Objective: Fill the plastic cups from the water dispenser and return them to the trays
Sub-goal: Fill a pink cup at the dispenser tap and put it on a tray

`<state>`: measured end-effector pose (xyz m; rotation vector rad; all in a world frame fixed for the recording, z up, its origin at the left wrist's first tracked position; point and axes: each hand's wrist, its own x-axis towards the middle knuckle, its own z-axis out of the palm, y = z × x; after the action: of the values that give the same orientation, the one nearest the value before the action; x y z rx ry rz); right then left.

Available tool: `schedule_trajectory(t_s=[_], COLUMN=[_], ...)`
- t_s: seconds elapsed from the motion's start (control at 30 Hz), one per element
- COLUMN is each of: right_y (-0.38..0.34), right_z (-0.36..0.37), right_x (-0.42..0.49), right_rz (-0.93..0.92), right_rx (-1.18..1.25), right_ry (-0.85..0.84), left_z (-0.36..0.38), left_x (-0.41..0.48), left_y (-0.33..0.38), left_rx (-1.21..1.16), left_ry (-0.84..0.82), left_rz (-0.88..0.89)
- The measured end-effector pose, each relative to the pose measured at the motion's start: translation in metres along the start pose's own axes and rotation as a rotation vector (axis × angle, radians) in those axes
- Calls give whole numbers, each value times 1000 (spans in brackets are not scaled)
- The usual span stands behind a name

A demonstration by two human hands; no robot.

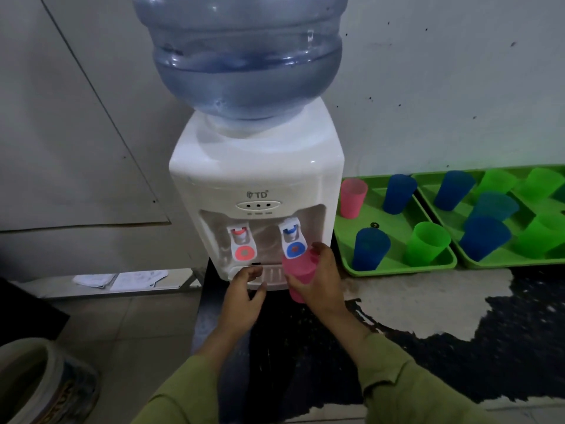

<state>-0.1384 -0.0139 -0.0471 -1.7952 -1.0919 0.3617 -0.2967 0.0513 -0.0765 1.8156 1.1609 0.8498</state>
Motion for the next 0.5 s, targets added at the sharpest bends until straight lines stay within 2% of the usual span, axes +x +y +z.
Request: schedule_trajectory(t_s=[0.27,0.5], right_y=[-5,-1], right_z=[17,18], right_x=[5,10], right_rz=[0,81], right_rx=[75,79], right_ry=[46,-2], left_z=[0,1], left_x=[1,3], left_y=[-7,6], left_rx=[2,-22], left_ry=[-29,-18], left_rz=[5,7])
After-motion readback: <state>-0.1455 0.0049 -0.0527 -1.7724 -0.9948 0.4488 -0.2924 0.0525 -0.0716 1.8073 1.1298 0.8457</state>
